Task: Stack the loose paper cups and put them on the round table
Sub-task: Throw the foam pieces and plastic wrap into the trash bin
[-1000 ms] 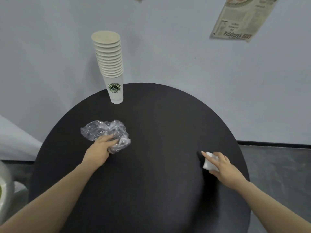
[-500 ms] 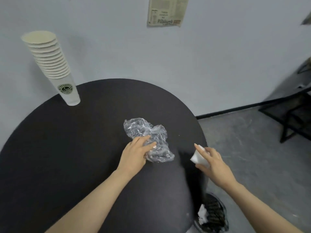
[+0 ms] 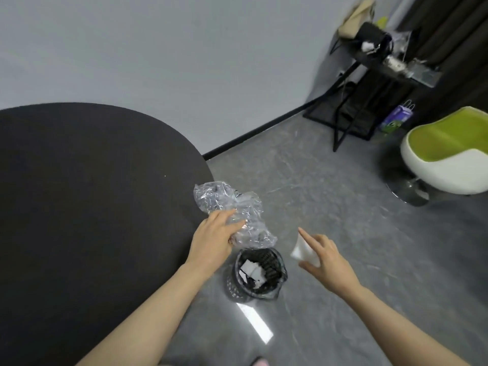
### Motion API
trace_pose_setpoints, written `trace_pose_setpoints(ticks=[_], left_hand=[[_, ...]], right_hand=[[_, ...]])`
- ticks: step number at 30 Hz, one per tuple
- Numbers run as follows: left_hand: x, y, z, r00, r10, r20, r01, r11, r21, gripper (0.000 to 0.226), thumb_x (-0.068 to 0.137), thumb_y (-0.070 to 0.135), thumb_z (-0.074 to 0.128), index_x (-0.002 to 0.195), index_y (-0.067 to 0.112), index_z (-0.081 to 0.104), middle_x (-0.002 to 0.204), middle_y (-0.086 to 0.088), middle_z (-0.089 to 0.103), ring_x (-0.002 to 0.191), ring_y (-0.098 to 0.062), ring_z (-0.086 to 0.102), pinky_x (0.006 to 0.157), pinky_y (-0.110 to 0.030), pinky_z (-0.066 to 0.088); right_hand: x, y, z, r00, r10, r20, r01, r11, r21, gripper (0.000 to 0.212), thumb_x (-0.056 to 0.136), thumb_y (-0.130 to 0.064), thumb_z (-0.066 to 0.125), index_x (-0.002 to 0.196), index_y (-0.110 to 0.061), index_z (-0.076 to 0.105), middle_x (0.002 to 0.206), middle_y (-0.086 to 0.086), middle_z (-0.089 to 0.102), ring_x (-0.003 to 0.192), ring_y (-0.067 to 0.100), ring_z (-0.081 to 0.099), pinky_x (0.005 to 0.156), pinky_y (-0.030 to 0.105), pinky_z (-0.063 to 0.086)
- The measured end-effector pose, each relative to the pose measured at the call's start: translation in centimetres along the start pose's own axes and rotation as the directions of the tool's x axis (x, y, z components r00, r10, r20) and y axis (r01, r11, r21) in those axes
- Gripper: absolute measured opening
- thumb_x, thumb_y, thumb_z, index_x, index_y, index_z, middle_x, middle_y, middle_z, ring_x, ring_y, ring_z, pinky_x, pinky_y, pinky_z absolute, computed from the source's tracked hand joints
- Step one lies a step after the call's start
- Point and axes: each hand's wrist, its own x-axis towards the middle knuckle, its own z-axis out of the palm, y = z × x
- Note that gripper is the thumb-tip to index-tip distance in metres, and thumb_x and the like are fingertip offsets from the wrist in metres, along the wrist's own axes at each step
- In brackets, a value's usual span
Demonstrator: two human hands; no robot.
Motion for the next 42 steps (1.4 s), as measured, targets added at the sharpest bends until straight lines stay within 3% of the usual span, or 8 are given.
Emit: trace_pose_setpoints(ticks=[4,8,12,21,25,32,36,42], left_hand=[[0.9,5.1,5.3,0.999,-0.019,0.045,0.023,0.997,-0.08,0.058,0.088,0.0,0.054,0.136,0.031,0.052,0.149,0.006,0.039,0.137,-0.016,0.028,0.107,-0.031,0.03],[1.9,6.4,10.9,0.995,-0.085,0.054,0.087,0.995,-0.053,0.063,0.086,-0.002,0.055,0.138,0.034,0.049,0.15,0.009,0.036,0.139,-0.013,0.026,0.11,-0.031,0.027],[3.6,4.2,14.8,0.981,-0.174,0.081,0.172,0.985,0.033,0.064,0.084,-0.001,0.056,0.137,0.035,0.051,0.148,0.006,0.04,0.136,-0.016,0.03,0.107,-0.03,0.029],[7.3,-4.8,26.8,0.95,-0.307,0.063,0.293,0.941,0.17,0.056,0.087,0.004,0.056,0.134,0.034,0.055,0.15,0.002,0.038,0.137,-0.021,0.03,0.106,-0.034,0.032],[8.0,-7.9,32.0,0.957,-0.282,0.07,0.268,0.949,0.167,0.052,0.084,-0.004,0.056,0.127,0.024,0.063,0.145,-0.005,0.047,0.132,-0.027,0.038,0.101,-0.04,0.038],[7.1,-11.2,39.9,0.956,-0.269,0.116,0.251,0.957,0.148,0.04,0.079,0.005,0.073,0.117,0.016,0.07,0.133,-0.013,0.058,0.121,-0.035,0.052,0.091,-0.045,0.046],[6.9,-11.4,43.4,0.961,-0.227,0.159,0.202,0.966,0.163,0.039,0.085,0.005,0.063,0.121,0.019,0.068,0.135,-0.009,0.056,0.121,-0.031,0.05,0.087,-0.038,0.046],[7.1,-9.2,48.9,0.939,-0.15,0.31,0.095,0.978,0.186,0.046,0.092,0.011,0.055,0.135,0.028,0.056,0.148,0.002,0.042,0.134,-0.02,0.037,0.104,-0.032,0.036]], right_hand=[[-1.6,5.3,1.1,0.998,0.046,0.052,-0.046,0.999,-0.001,0.079,0.089,-0.043,0.061,0.147,-0.047,0.008,0.129,-0.008,0.038,0.117,0.012,0.038,0.069,0.02,0.038],[-1.8,9.9,4.1,0.992,0.029,0.125,-0.031,0.999,0.014,0.078,0.091,-0.042,0.059,0.148,-0.045,0.006,0.131,-0.007,0.037,0.12,0.012,0.037,0.075,0.02,0.042],[0.6,12.5,8.0,0.98,0.021,0.197,-0.025,1.0,0.018,0.079,0.091,-0.037,0.06,0.15,-0.04,0.007,0.139,-0.004,0.033,0.126,0.016,0.034,0.09,0.025,0.044],[11.0,15.4,24.0,0.982,-0.004,0.187,-0.011,0.997,0.081,0.076,0.092,-0.029,0.057,0.151,-0.039,0.01,0.145,-0.003,0.025,0.135,0.017,0.025,0.097,0.032,0.045],[14.6,17.4,31.7,0.979,0.011,0.201,-0.028,0.996,0.082,0.076,0.092,-0.026,0.056,0.151,-0.037,0.011,0.146,0.0,0.024,0.136,0.02,0.024,0.102,0.034,0.041],[17.4,20.7,41.2,0.972,-0.008,0.236,-0.024,0.991,0.131,0.076,0.092,-0.029,0.058,0.151,-0.037,0.012,0.146,0.002,0.022,0.136,0.022,0.025,0.1,0.036,0.039],[17.5,22.6,42.4,0.967,-0.002,0.256,-0.045,0.983,0.177,0.079,0.088,-0.03,0.064,0.151,-0.036,0.016,0.151,0.003,0.019,0.141,0.022,0.021,0.105,0.039,0.038],[16.4,25.9,40.2,0.973,0.016,0.231,-0.049,0.989,0.138,0.078,0.088,-0.028,0.063,0.15,-0.038,0.018,0.151,0.002,0.022,0.14,0.022,0.023,0.103,0.039,0.042]])
